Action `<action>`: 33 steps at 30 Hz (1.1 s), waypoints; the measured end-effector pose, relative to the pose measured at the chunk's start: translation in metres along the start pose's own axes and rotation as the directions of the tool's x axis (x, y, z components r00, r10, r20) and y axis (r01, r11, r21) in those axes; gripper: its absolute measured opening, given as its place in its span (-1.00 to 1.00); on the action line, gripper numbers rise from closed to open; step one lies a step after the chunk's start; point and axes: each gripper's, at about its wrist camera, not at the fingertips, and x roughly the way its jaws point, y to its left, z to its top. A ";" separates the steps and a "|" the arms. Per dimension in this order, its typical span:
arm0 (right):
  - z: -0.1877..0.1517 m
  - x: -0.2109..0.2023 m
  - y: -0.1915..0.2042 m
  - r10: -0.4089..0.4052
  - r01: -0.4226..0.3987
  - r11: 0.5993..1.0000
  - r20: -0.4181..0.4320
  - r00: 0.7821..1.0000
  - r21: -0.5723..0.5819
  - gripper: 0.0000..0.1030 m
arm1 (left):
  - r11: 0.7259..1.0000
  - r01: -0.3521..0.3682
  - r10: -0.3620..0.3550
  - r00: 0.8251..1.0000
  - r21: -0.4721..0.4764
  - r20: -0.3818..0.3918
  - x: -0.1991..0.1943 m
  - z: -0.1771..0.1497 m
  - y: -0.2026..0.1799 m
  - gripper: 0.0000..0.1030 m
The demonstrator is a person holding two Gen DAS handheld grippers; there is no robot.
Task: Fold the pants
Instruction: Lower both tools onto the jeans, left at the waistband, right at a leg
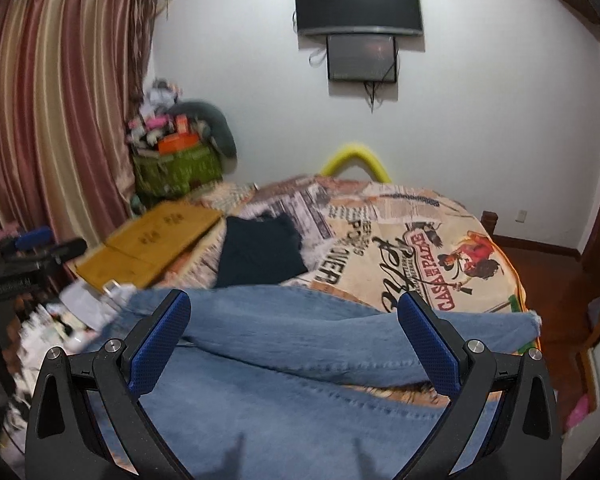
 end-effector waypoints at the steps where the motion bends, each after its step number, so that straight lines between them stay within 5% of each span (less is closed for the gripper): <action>1: 0.001 0.014 -0.005 -0.003 0.002 1.000 -0.027 1.000 -0.009 1.00 | 1.000 -0.002 0.002 1.000 -0.002 -0.023 0.014 0.002 0.004 1.00; 8: -0.001 0.096 -0.038 -0.016 0.013 1.000 -0.188 0.982 -0.014 0.99 | 0.998 -0.059 0.059 0.982 0.003 -0.179 0.114 0.000 0.034 1.00; 14: -0.001 0.152 -0.064 0.034 -0.030 0.999 -0.307 0.951 0.018 0.96 | 0.996 -0.079 0.064 0.932 -0.029 -0.356 0.188 -0.019 0.065 0.98; 17: -0.006 0.179 -0.073 0.047 -0.049 0.999 -0.367 0.929 0.005 0.93 | 0.997 -0.072 0.052 0.905 -0.030 -0.423 0.217 -0.032 0.075 0.79; 25: -0.019 0.230 -0.075 0.097 -0.131 0.990 -0.467 0.879 -0.042 0.50 | 0.991 -0.109 0.042 0.820 -0.084 -0.570 0.284 -0.065 0.102 0.34; 30: -0.025 0.261 -0.071 0.155 -0.182 0.983 -0.512 0.845 -0.003 0.38 | 0.982 -0.169 0.087 0.801 -0.083 -0.592 0.302 -0.077 0.105 0.06; 33: -0.026 0.269 -0.067 0.134 -0.172 0.985 -0.500 0.855 -0.031 0.35 | 0.981 -0.151 0.046 0.795 -0.124 -0.605 0.307 -0.083 0.104 -0.28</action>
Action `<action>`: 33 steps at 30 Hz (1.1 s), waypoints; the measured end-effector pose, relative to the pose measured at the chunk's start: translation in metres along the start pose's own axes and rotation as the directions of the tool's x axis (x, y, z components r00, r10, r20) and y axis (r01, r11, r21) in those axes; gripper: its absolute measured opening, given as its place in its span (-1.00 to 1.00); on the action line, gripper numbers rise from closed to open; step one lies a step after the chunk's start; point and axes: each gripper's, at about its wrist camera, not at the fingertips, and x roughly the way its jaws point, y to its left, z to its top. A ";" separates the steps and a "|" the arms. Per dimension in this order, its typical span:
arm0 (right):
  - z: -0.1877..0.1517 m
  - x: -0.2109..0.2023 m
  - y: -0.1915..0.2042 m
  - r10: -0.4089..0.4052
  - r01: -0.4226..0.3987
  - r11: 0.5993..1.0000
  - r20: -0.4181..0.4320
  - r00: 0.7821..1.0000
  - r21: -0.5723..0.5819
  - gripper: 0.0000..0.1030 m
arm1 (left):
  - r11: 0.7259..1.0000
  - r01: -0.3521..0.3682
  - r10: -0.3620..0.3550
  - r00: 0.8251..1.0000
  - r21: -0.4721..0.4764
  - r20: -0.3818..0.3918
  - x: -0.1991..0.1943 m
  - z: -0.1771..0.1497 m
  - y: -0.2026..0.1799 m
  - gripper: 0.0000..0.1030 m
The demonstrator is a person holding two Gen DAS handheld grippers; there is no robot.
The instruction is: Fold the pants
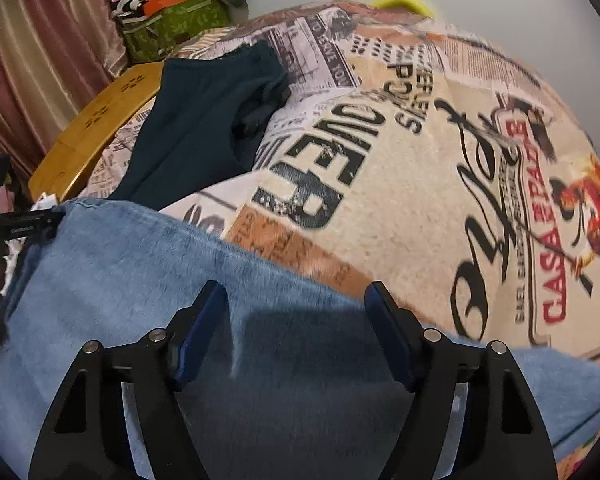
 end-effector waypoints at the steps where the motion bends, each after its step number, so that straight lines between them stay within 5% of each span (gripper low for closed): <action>1: 0.000 0.000 0.002 -0.006 0.006 1.000 0.007 1.000 -0.010 0.33 | 1.000 0.008 -0.008 1.000 0.002 -0.003 0.002 0.001 -0.001 -0.43; 4: -0.003 0.000 0.000 -0.005 0.005 1.000 0.024 1.000 -0.005 0.15 | 0.997 -0.022 0.022 1.000 0.077 0.009 -0.001 -0.001 -0.015 -0.66; 11: -0.013 -0.006 0.006 -0.037 0.039 0.998 0.028 0.999 -0.050 -0.77 | 0.982 -0.089 0.077 0.994 0.168 0.079 -0.022 -0.003 -0.028 -0.87; 15: -0.012 -0.017 0.011 -0.073 0.076 0.994 0.048 0.996 -0.083 -0.87 | 0.985 -0.093 0.072 0.988 0.148 0.140 -0.054 0.009 -0.029 -0.89; 23: 0.003 -0.089 0.013 -0.127 0.144 0.988 0.220 0.967 -0.060 -0.88 | 0.991 -0.053 0.017 0.959 0.121 0.282 -0.137 0.019 -0.028 -0.89; 33: -0.052 -0.146 0.045 -0.099 0.130 0.985 0.238 0.966 -0.117 -0.88 | 0.990 0.007 -0.047 0.958 0.143 0.283 -0.178 -0.040 -0.011 -0.90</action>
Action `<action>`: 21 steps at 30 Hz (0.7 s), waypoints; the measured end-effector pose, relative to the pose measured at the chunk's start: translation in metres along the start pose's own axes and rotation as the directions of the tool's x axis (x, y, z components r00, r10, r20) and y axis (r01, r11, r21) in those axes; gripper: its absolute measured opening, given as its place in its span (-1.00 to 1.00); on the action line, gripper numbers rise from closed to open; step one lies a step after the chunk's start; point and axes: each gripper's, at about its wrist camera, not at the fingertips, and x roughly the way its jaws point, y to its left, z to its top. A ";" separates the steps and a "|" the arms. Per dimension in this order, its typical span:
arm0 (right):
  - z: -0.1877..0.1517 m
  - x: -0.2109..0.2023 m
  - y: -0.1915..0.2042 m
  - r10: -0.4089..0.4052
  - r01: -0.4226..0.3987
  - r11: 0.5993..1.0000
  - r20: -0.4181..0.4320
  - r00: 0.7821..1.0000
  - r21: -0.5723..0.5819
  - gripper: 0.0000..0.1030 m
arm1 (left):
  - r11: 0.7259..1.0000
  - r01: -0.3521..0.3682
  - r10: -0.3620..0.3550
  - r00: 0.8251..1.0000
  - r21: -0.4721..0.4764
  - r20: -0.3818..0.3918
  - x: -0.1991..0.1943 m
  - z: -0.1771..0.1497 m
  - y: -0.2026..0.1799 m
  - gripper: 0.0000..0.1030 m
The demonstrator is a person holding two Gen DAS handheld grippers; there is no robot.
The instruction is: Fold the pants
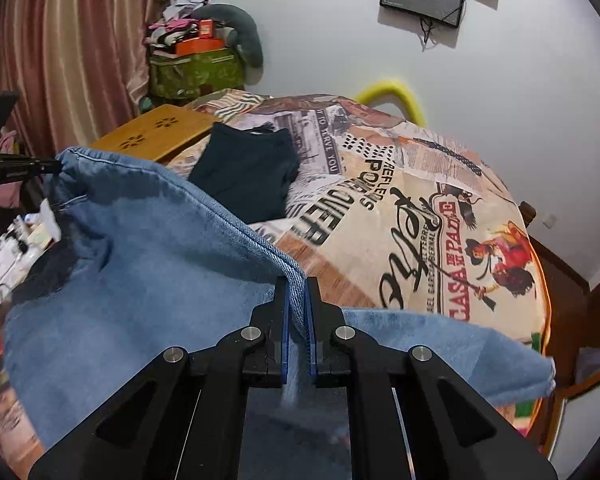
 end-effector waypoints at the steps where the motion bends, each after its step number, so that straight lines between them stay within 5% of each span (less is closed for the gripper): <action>1: -0.004 -0.006 0.004 0.001 -0.001 1.000 0.000 1.000 -0.004 -0.88 | 1.000 0.005 -0.005 1.000 0.001 0.004 -0.007 -0.007 0.000 -0.90; 21: -0.097 -0.066 0.057 0.070 -0.070 0.997 -0.042 0.997 0.017 -0.88 | 1.000 0.017 -0.018 0.999 -0.021 -0.046 -0.059 -0.124 0.025 -0.94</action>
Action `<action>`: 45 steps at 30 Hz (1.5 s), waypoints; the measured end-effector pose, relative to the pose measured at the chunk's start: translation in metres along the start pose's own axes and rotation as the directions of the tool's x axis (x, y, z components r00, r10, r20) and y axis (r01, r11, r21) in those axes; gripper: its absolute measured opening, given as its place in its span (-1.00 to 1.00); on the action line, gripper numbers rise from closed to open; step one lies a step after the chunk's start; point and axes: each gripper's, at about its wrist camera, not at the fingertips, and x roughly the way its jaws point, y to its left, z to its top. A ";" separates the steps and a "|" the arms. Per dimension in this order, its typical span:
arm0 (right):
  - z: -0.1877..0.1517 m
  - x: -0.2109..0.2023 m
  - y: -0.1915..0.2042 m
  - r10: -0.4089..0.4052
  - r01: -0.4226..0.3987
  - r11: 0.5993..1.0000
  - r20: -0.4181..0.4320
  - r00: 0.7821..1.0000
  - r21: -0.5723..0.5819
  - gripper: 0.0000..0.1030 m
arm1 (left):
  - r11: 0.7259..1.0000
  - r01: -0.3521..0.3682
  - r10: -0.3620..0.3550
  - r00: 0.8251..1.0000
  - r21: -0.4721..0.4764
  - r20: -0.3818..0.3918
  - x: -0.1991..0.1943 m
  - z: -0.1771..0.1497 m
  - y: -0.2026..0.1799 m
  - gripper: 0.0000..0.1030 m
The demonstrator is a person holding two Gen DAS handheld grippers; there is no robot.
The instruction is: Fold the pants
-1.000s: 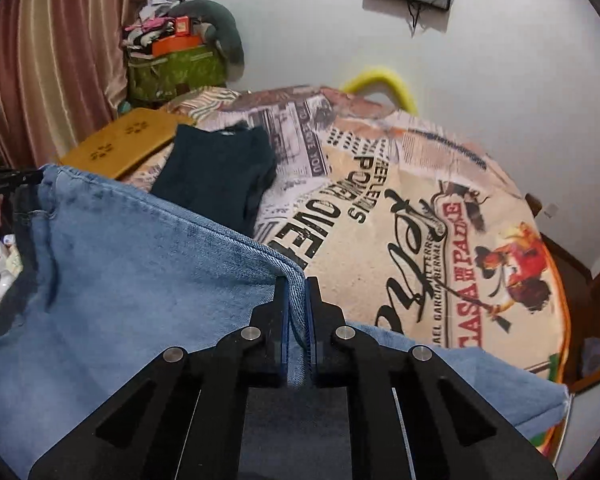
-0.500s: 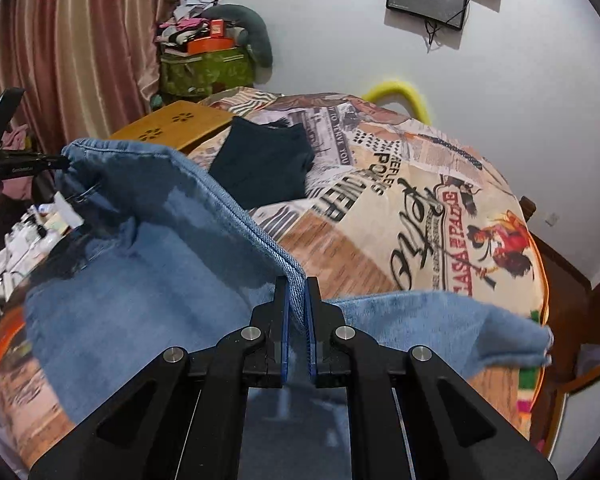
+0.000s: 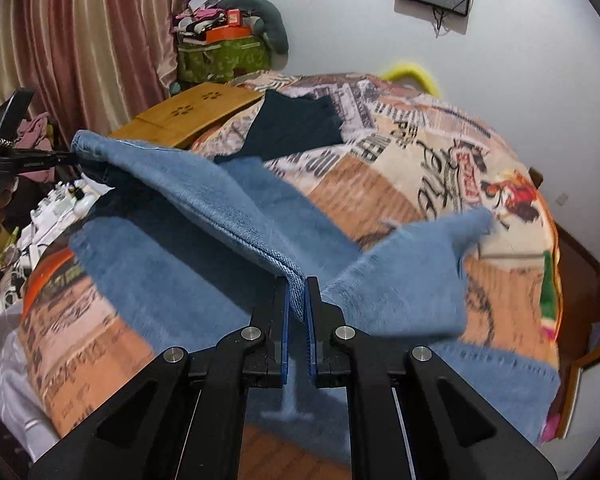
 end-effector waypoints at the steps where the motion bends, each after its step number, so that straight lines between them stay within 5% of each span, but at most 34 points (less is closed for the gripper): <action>1: -0.006 0.002 0.002 0.001 -0.001 1.000 -0.010 1.000 0.001 -0.88 | 1.000 0.005 -0.005 1.000 -0.004 -0.010 0.002 -0.005 0.002 -0.95; 14: -0.047 0.009 0.016 0.014 -0.011 0.999 -0.061 0.998 0.049 -0.83 | 1.000 0.002 -0.006 0.991 -0.026 -0.135 0.024 -0.071 0.009 -0.96; 20: -0.049 -0.003 0.015 0.034 -0.031 0.999 -0.073 0.997 0.045 -0.81 | 1.000 -0.012 0.011 0.996 -0.005 -0.089 0.002 -0.065 0.009 -0.96; 27: -0.040 -0.024 -0.009 0.055 -0.050 0.993 -0.041 0.998 0.107 -0.71 | 0.999 0.005 -0.004 1.000 0.051 -0.011 -0.023 -0.027 -0.012 -0.70; 34: -0.012 -0.022 -0.063 -0.003 -0.002 0.973 0.022 1.000 0.231 -0.21 | 0.996 0.023 -0.025 0.999 0.085 0.022 -0.010 0.018 -0.044 -0.20; 45: 0.044 0.075 -0.138 -0.013 0.034 0.948 -0.068 0.998 0.318 -0.16 | 0.995 0.010 -0.011 1.000 0.099 0.005 0.052 0.083 -0.081 0.26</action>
